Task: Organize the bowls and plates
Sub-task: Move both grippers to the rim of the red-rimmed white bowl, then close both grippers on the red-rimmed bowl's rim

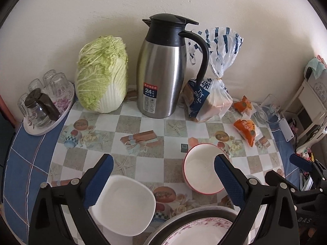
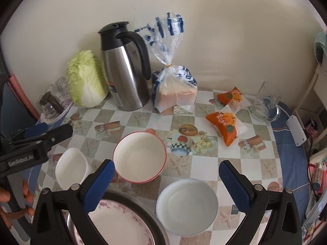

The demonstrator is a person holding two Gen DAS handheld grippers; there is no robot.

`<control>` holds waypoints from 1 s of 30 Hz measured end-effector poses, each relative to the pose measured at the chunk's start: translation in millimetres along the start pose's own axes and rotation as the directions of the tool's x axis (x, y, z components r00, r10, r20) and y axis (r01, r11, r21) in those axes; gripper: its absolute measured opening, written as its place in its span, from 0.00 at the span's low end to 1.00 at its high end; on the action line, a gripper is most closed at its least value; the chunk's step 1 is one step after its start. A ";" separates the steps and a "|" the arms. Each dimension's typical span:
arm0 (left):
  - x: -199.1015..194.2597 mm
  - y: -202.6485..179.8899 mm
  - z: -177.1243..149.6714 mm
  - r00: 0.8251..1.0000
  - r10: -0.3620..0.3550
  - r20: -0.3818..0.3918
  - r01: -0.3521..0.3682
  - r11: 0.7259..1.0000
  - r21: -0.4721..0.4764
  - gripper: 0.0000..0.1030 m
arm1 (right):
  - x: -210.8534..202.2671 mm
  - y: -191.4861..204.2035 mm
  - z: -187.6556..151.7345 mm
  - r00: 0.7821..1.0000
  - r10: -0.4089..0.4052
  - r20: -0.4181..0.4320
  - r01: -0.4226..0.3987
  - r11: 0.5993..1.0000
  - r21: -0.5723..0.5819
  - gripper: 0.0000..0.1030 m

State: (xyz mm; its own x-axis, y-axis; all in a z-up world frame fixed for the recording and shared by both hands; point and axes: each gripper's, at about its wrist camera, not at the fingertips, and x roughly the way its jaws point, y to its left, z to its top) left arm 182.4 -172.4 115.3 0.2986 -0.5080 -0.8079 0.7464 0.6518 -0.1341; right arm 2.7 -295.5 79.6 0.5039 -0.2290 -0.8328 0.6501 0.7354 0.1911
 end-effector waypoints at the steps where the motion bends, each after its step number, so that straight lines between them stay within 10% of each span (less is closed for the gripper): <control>1: 1.1 -0.2 2.2 1.000 0.000 -0.005 0.000 1.000 0.001 0.96 | 1.7 -0.6 4.1 1.000 -0.005 -0.005 0.005 1.000 0.001 1.00; 21: 99.5 -21.8 -5.1 0.953 0.011 -0.303 -0.028 0.998 -0.053 0.95 | 86.9 0.0 19.8 0.973 -0.046 -0.227 0.033 0.997 -0.064 0.96; 24: 114.9 -22.9 -12.1 0.942 0.016 -0.334 -0.035 0.998 -0.049 0.94 | 104.7 -0.5 12.7 0.962 -0.051 -0.270 0.037 0.998 -0.057 0.82; 30: 140.0 -22.2 -23.0 0.918 -0.011 -0.397 -0.020 0.997 -0.074 0.74 | 133.3 0.0 1.6 0.941 -0.049 -0.334 0.034 0.998 -0.052 0.73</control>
State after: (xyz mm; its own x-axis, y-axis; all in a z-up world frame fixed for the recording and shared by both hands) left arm 193.9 -245.0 -8.1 0.0298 -0.2502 -0.9677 0.6945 0.7015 -0.1600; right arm 70.8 -327.0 -30.6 0.2525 -0.0389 -0.9668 0.6365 0.7593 0.1357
